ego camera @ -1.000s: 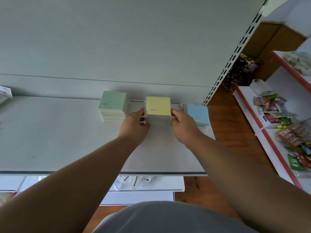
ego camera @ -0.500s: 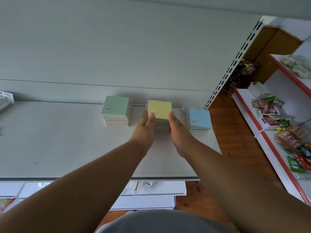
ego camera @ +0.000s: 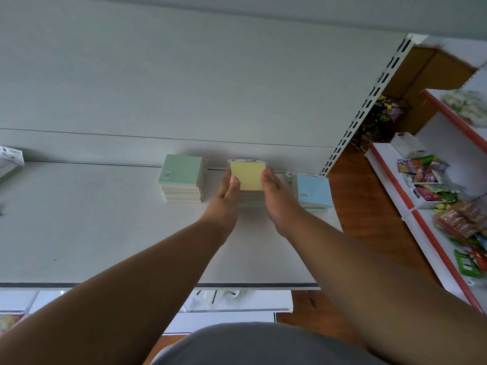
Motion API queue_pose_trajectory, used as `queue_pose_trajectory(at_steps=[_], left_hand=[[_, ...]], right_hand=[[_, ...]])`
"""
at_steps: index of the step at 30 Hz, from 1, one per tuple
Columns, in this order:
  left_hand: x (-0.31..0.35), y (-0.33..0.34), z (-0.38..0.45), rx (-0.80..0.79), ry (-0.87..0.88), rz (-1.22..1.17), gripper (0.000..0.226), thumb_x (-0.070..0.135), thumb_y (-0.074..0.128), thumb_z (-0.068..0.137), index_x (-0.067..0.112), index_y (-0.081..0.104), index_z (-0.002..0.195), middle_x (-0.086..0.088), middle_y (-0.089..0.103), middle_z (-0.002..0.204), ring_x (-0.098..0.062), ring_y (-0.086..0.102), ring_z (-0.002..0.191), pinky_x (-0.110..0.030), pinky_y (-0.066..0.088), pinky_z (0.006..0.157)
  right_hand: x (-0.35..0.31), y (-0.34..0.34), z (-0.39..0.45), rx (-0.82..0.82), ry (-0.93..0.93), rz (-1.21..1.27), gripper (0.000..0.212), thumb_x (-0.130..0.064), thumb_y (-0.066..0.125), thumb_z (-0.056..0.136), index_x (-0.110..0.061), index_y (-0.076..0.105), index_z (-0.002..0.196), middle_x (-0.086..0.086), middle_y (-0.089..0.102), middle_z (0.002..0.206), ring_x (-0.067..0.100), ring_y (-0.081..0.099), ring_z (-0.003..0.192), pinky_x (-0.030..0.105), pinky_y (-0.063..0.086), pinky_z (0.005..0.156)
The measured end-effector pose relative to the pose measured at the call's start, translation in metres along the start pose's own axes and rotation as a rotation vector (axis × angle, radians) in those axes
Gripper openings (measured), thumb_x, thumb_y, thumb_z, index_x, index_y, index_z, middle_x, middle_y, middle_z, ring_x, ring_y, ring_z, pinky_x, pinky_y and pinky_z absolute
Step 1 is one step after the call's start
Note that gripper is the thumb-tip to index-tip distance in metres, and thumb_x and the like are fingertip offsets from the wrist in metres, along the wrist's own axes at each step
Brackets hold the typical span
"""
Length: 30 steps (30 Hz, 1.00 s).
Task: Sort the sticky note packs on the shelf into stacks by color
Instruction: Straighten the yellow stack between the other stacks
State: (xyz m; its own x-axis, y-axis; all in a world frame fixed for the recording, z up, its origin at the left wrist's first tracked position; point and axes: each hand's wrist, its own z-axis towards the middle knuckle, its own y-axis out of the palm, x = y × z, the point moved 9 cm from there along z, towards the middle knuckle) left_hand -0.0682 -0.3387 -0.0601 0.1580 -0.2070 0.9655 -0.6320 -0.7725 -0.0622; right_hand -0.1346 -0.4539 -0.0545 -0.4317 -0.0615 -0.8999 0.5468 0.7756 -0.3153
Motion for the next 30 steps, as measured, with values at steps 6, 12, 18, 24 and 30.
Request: queue_pose_trajectory(at_steps=[6,12,18,24,30], left_hand=[[0.006,-0.006,0.001,0.052,0.188,0.578,0.062,0.026,0.045,0.099,0.031,0.015,0.153,0.001,0.057,0.131,-0.021,0.057,0.111,-0.026,0.039,0.084],[0.010,-0.012,0.015,0.130,0.230,0.807,0.065,0.031,0.046,0.098,0.029,0.015,0.154,-0.007,0.062,0.124,-0.031,0.061,0.106,-0.038,0.051,0.083],[-0.001,-0.013,0.015,0.094,0.209,0.840,0.081,0.015,0.058,0.084,0.027,0.015,0.152,-0.008,0.060,0.123,-0.031,0.062,0.103,-0.037,0.052,0.080],[0.006,-0.012,0.014,0.107,0.216,0.865,0.081,0.004,0.052,0.079,0.030,0.021,0.149,-0.009,0.060,0.118,-0.033,0.062,0.098,-0.031,0.044,0.071],[0.001,-0.015,0.009,0.028,0.114,0.466,0.081,0.029,0.057,0.085,0.030,0.015,0.153,0.010,0.050,0.138,-0.013,0.051,0.122,-0.029,0.041,0.096]], right_hand=[[-0.002,0.000,-0.002,0.048,-0.247,-0.389,0.055,-0.056,0.055,0.082,-0.028,0.043,0.127,-0.004,0.064,0.117,0.018,0.062,0.107,0.041,0.051,0.089],[-0.009,-0.005,0.000,0.153,-0.320,-0.486,0.047,-0.042,0.062,0.086,-0.022,0.047,0.125,0.001,0.067,0.107,0.022,0.064,0.097,0.039,0.053,0.081],[0.005,-0.007,0.001,0.082,-0.269,-0.546,0.044,-0.028,0.067,0.081,-0.026,0.049,0.121,-0.003,0.068,0.103,0.017,0.065,0.094,0.037,0.055,0.079],[0.000,-0.004,0.006,0.122,-0.284,-0.596,0.042,-0.015,0.057,0.079,-0.023,0.050,0.120,0.001,0.067,0.100,0.022,0.065,0.091,0.041,0.056,0.075],[-0.007,-0.009,0.002,0.046,-0.158,-0.341,0.107,-0.060,0.077,0.061,-0.015,0.025,0.144,-0.004,0.052,0.134,0.015,0.050,0.119,0.036,0.043,0.097]])
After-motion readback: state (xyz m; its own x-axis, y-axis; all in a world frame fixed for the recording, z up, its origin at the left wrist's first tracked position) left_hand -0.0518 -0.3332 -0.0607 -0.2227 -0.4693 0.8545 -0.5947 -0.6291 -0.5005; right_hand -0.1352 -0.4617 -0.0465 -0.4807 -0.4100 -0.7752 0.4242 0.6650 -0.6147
